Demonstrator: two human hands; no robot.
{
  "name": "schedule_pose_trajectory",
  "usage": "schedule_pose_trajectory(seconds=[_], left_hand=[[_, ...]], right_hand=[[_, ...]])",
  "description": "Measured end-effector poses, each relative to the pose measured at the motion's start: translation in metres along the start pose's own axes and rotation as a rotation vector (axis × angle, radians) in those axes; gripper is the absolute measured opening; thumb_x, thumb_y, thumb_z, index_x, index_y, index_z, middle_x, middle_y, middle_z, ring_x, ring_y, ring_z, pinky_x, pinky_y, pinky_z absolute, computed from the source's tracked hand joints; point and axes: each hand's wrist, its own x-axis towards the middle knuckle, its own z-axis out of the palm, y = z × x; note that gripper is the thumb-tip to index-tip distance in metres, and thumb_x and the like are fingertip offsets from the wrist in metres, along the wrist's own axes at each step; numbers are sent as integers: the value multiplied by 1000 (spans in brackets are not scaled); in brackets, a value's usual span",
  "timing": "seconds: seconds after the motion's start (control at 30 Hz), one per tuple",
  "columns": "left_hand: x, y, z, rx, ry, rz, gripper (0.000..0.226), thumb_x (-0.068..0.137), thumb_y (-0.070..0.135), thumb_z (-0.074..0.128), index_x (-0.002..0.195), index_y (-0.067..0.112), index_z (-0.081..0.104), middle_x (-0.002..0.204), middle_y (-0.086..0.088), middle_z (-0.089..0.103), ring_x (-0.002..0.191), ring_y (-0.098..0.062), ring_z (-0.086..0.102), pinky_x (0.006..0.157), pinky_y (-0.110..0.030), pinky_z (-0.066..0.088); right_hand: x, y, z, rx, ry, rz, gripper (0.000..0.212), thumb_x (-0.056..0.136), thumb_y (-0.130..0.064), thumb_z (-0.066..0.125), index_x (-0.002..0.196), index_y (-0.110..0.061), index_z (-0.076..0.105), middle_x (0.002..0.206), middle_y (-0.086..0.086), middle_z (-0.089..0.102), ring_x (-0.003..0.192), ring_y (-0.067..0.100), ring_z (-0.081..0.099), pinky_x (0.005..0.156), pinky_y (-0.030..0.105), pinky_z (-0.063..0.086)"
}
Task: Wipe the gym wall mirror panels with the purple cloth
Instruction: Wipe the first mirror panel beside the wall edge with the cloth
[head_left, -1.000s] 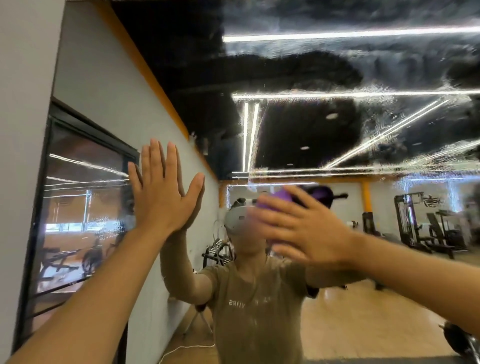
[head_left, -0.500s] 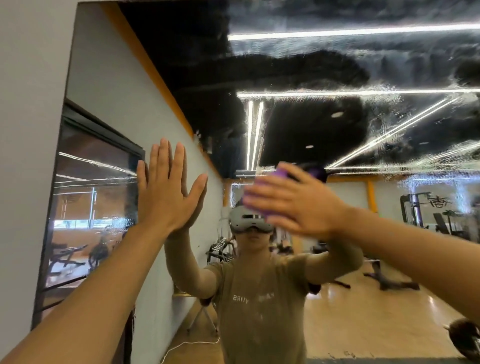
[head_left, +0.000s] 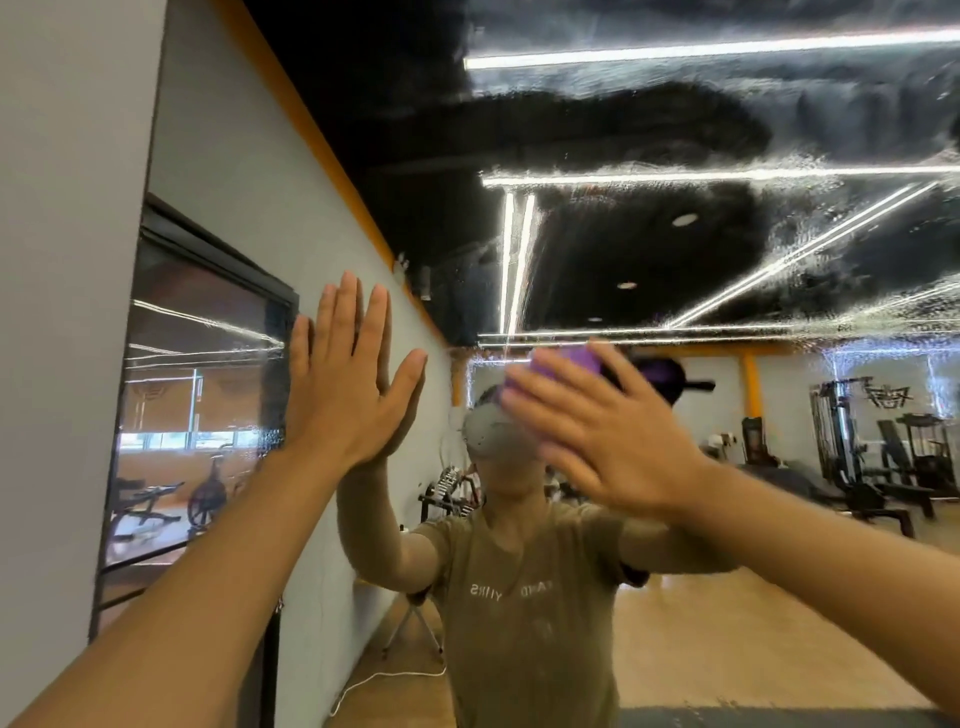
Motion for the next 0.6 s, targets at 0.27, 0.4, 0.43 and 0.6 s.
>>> schedule_pose_trajectory(seconds=[0.27,0.4,0.43,0.6], left_hand=[[0,0,-1,8,-19,5,81,94,68,10,160,22,-4,168,-5,-13,154,-21,-16,123,-41,-13],[-3,-4,-1,-1,-26,23,79,91,71,3,156,28,-10,167,-2,-15,153,-19,-17,124,-40,-13],[-3,-4,-1,-1,-30,24,78,90,72,1,155,30,-12,166,0,-18,153,-19,-18,124,-40,-13],[-5,-11,-3,6,-40,55,78,89,72,-1,155,32,-15,166,2,-21,153,-16,-22,121,-34,-20]], right_hand=[[-43,-32,6,-24,-160,-521,53,109,-47,25,161,-35,20,167,-13,18,156,14,6,125,49,-6],[14,8,3,18,-77,-396,50,108,-46,22,156,-35,29,163,-8,29,154,16,17,126,47,-4],[33,22,0,23,-46,-295,51,107,-47,21,156,-35,29,163,-8,29,153,17,19,125,48,-1],[110,74,-20,32,32,255,57,106,-51,17,161,-37,18,167,-12,16,156,13,9,125,46,1]])
